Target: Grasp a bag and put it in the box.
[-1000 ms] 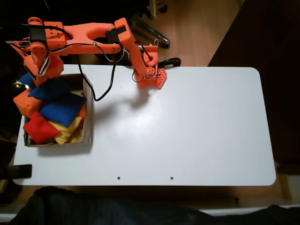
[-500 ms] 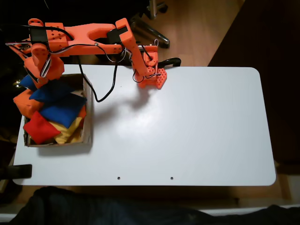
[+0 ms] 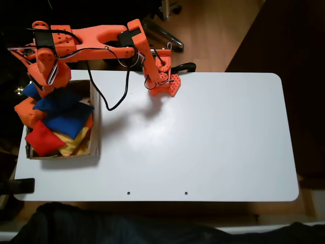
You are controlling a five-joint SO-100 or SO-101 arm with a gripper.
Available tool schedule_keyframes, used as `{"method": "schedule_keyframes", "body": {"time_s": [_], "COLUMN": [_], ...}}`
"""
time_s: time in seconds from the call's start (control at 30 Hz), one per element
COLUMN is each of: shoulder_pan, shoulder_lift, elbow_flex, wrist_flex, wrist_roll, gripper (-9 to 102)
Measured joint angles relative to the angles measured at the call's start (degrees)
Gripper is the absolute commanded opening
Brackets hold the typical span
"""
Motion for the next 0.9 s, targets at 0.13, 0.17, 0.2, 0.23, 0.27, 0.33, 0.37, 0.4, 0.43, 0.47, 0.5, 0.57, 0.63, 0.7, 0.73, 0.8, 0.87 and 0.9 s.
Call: {"method": "schedule_keyframes", "body": {"time_s": [0.13,0.17,0.2,0.23,0.27,0.33,0.37,0.4,0.43,0.47,0.5,0.57,0.63,0.7,0.73,0.8,0.87,0.9], "shoulder_pan": [0.0,0.0,0.0,0.0,0.0,0.0,0.0,0.0,0.0,0.0,0.0,0.0,0.0,0.0,0.0,0.0,-0.09,-0.18], "shoulder_lift": [1.05,1.32,1.67,2.02,2.29,2.29,2.11,2.11,1.93,1.93,1.93,2.02,2.11,2.99,3.43,4.04,4.48,4.66], "elbow_flex": [2.72,3.6,4.39,5.01,5.45,6.15,6.42,6.59,6.59,6.77,6.77,6.77,6.77,6.77,6.86,7.29,7.03,7.03], "wrist_flex": [-1.58,-1.93,-2.29,-2.46,-2.55,-2.72,-2.99,-3.08,-3.34,-3.6,-3.6,-3.6,-3.6,-3.6,-3.6,-3.6,-3.6,-3.43], "wrist_roll": [-1.32,-1.67,-2.11,-2.29,-2.64,-3.25,-3.43,-3.6,-3.69,-3.69,-3.69,-3.69,-3.43,-2.99,-2.99,-2.29,-1.76,-1.49], "gripper": [10,10,10,10,10,10,10,10,10,10,10,10,10,11,11,11,11,11]}}
